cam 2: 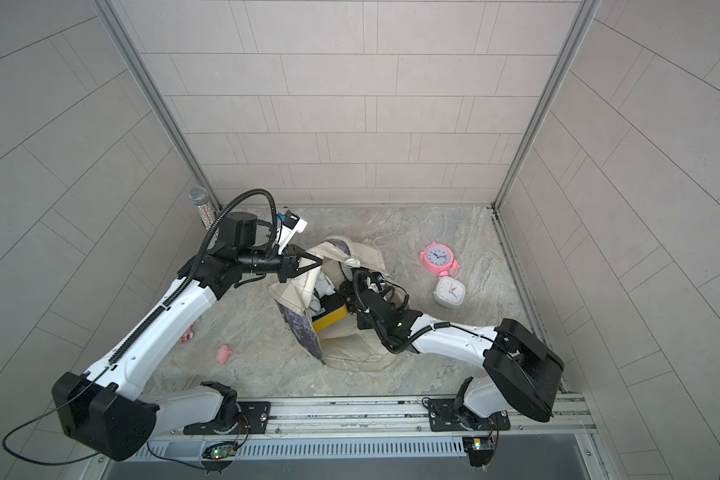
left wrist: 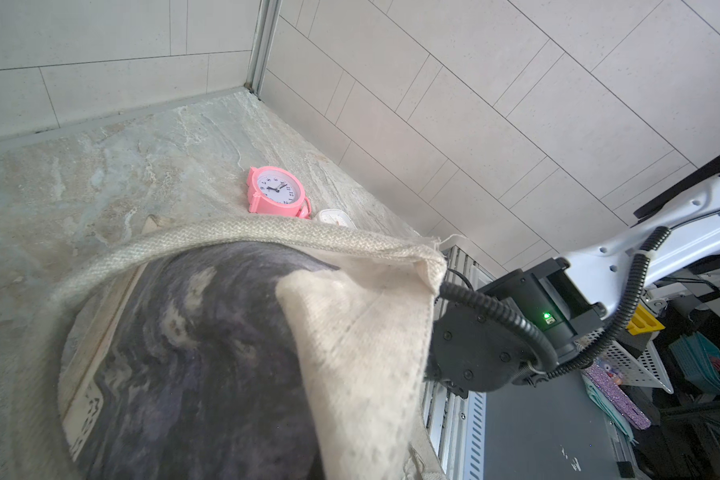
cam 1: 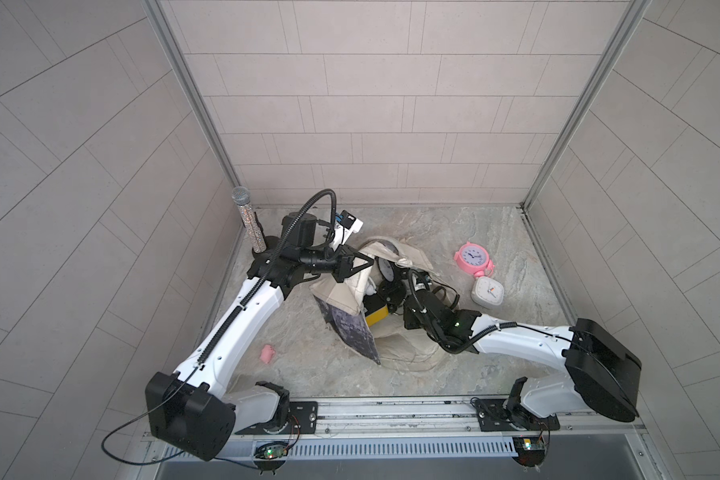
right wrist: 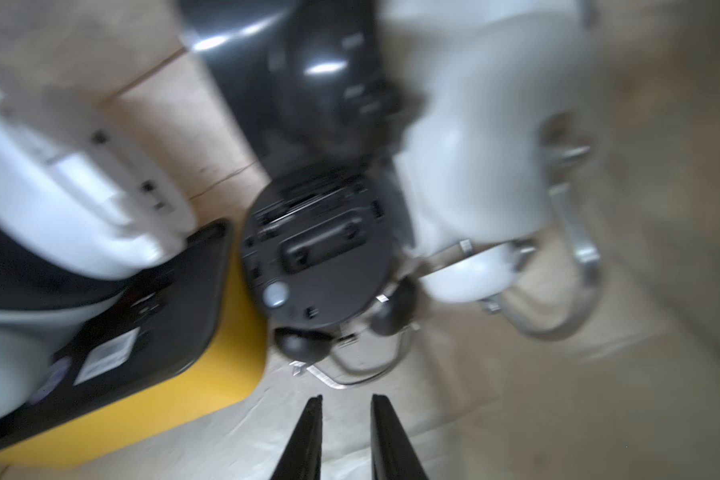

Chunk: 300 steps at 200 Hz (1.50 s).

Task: Take the alarm clock out of the canvas bag
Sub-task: Pick up the alarm from the canvas bag.

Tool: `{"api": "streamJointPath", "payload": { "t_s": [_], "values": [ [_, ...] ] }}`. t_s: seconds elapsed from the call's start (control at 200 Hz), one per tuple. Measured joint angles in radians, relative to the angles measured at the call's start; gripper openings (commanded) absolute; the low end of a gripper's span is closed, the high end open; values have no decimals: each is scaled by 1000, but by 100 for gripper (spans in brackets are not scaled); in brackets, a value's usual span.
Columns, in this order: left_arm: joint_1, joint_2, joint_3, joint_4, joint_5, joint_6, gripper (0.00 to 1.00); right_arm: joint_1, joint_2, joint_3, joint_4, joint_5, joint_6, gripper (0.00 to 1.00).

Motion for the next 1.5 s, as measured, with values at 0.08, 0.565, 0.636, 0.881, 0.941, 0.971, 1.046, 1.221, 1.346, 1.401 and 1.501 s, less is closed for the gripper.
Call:
{"api": "streamJointPath", "payload": {
  "t_s": [0.08,0.565,0.636,0.881,0.941,0.971,1.046,1.221,1.346,1.401,1.501],
  "values": [
    [-5,0,-2,1,0,0,0,-22,21,0,21,-2,3,23],
    [-11,0,-2,6,-4,0,0,-48,205,93,38,-87,60,31],
    [-13,0,-2,6,-3,0,0,-49,217,103,35,-90,60,33],
    [-18,0,-3,6,-6,0,0,-55,233,135,-2,-92,64,35],
    [-18,0,-3,6,-6,0,0,-55,233,135,-3,-91,64,35],
    [-18,0,-3,6,-6,0,0,-55,232,135,-5,-92,64,35],
    [-18,0,-4,6,-6,0,0,-55,225,132,-10,-94,67,34],
    [-20,-3,-5,6,-6,0,0,-60,157,51,46,-160,83,37],
    [-20,-8,-10,6,-6,1,0,-58,109,24,70,-222,127,47],
    [-20,-8,-10,6,-7,1,0,-51,103,23,110,-250,149,50],
    [-20,-9,-10,6,-7,1,0,-26,104,21,183,-290,197,57]
  ]
}}
